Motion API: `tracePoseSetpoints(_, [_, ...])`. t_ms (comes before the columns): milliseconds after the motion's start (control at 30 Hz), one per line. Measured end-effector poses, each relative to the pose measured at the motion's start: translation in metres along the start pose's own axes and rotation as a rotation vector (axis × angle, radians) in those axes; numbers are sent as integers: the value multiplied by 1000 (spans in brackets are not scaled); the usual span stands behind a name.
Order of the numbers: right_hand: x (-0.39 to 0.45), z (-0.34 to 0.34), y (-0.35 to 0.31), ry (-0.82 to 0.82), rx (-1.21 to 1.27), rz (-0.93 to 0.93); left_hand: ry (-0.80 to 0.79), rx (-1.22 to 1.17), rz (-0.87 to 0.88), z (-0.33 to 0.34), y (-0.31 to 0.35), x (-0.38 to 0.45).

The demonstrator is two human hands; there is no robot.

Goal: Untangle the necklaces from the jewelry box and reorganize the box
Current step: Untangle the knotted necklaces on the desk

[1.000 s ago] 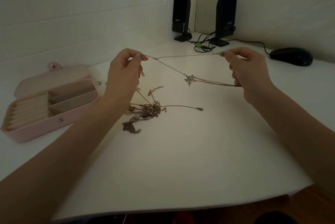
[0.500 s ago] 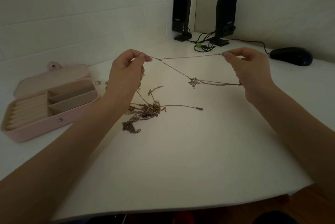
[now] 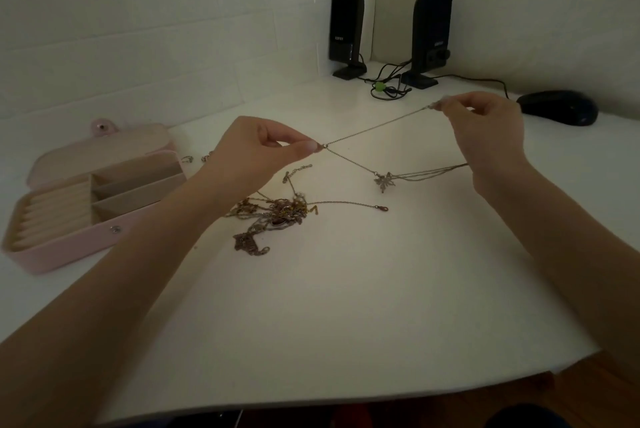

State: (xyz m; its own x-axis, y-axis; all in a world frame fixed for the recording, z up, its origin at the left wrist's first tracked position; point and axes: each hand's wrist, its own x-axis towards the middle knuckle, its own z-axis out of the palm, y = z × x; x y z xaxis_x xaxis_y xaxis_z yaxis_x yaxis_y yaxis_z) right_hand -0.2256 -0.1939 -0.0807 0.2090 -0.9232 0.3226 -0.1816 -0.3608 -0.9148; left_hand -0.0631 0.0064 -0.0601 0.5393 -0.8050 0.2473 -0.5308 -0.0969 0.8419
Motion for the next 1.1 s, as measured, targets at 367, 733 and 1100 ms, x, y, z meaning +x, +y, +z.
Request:
tracePoseSetpoints(367, [-14,10,0,-276,-520,-157,-127,-118,-99,11,1,-1])
tracePoseSetpoints(733, [-59,27,-20,-787,-165,-437,-93,-95,-69,16,4,-3])
tracePoseSetpoints(1100, [-59,28,-15,-593,-212,-715,-38,-86,-60,19,5,-4])
